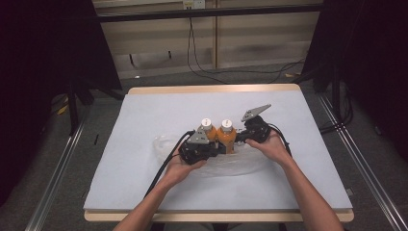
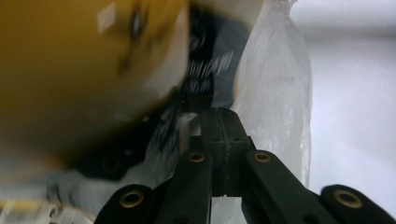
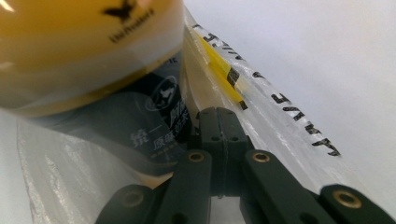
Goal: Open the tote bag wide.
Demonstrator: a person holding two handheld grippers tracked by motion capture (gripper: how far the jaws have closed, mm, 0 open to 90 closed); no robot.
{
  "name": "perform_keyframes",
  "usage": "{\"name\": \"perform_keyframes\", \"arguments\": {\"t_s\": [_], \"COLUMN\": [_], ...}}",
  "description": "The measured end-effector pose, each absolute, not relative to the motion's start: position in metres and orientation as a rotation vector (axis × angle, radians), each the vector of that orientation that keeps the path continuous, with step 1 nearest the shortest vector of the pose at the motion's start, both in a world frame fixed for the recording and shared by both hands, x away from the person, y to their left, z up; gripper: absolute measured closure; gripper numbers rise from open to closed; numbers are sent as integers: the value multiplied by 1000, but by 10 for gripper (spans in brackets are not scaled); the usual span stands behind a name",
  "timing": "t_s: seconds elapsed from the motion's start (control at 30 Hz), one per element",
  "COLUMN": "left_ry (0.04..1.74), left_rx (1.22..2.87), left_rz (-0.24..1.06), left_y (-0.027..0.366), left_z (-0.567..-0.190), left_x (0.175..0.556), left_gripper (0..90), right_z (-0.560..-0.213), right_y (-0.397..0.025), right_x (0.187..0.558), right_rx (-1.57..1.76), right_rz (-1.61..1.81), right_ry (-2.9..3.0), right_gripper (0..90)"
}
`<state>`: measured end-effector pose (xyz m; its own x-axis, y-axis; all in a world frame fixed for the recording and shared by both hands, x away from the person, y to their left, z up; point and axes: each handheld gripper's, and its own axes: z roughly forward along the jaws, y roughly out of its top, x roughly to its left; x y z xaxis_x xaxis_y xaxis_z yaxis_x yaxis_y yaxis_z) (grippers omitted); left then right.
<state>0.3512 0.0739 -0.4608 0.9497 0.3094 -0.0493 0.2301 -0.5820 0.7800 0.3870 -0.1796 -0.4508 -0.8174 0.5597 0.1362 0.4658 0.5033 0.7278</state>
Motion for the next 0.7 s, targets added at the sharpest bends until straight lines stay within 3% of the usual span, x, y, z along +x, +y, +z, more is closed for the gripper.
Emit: {"name": "perform_keyframes", "arguments": {"t_s": [0.7], "left_ry": [269], "left_rx": [2345], "left_rz": [77], "left_y": [63], "left_z": [-480], "left_x": [332], "left_gripper": [900], "right_z": [-479], "right_y": [-166], "right_x": [411], "right_rx": [1050], "right_rz": [1080], "right_ry": [2687], "right_gripper": [900]}}
